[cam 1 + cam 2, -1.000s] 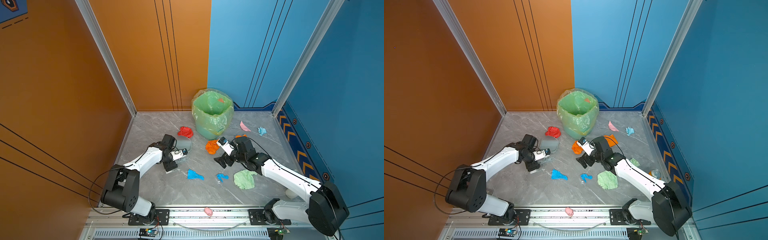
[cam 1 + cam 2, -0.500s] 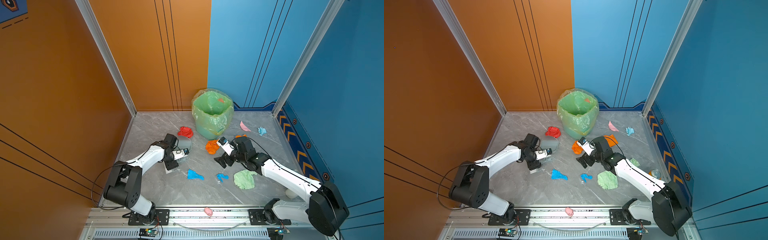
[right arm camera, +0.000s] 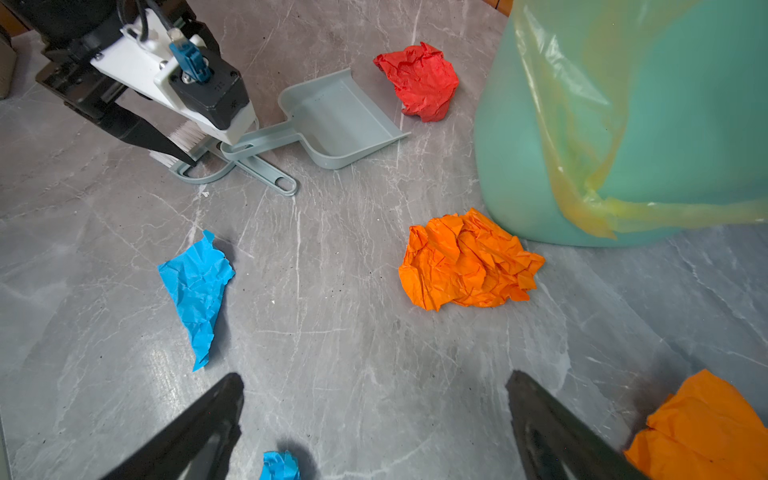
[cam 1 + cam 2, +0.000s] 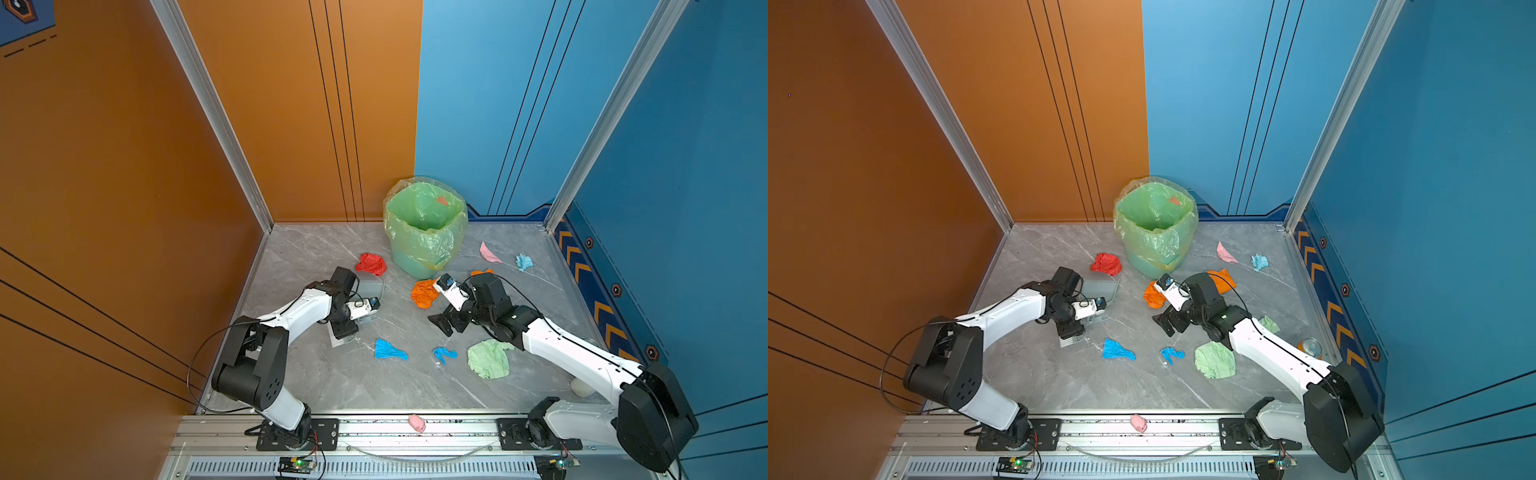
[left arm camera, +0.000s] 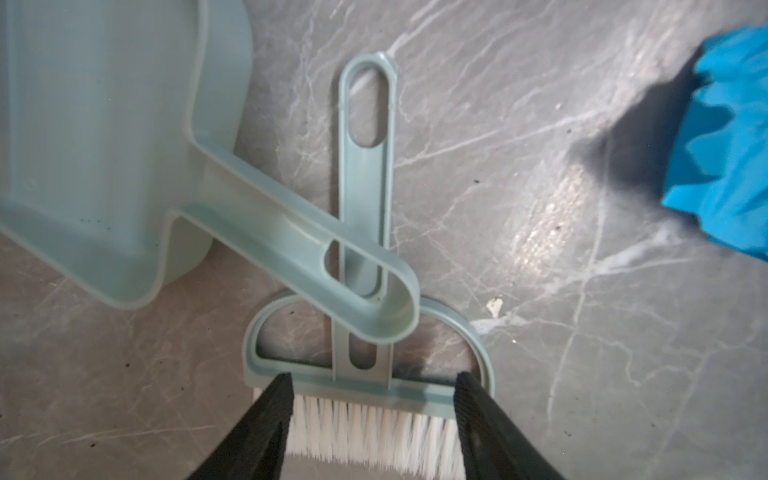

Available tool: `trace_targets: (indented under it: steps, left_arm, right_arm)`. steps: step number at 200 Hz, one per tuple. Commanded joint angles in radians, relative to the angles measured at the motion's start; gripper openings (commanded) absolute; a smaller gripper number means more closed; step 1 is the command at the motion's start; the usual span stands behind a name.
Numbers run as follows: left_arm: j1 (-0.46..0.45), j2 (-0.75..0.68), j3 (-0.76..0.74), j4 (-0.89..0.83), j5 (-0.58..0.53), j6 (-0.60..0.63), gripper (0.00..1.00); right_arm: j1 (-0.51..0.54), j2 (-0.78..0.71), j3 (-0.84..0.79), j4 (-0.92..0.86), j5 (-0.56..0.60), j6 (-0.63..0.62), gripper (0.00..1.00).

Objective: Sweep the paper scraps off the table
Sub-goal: 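Lower the left gripper onto the brush back while the right gripper hovers, then close the left gripper on the brush back and lift it off the dustpan handle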

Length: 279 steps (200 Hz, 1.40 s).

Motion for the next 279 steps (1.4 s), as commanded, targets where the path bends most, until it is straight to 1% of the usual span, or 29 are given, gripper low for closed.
trace_targets:
  steps: [1,42,87,161,279]
  left_arm:
    - [-0.012,0.018,0.026,-0.026,0.038,0.008,0.60]
    - [-0.016,0.030,0.028,-0.025,0.038,0.008,0.55]
    - [-0.018,0.040,0.026,-0.026,0.034,0.005,0.51]
    - [-0.014,0.077,0.040,-0.026,0.032,0.011,0.51]
    - [-0.002,0.095,0.048,-0.026,0.041,0.015,0.51]
  right_arm:
    - [0.008,-0.010,0.006,0.011,0.023,-0.009,1.00]
    - [0.008,-0.013,0.005,0.011,0.027,-0.008,1.00]
    - [0.008,-0.016,0.005,0.011,0.025,-0.008,1.00]
    - [0.007,-0.019,0.005,0.009,0.027,-0.006,1.00]
    - [0.008,-0.013,0.005,0.011,0.024,-0.008,1.00]
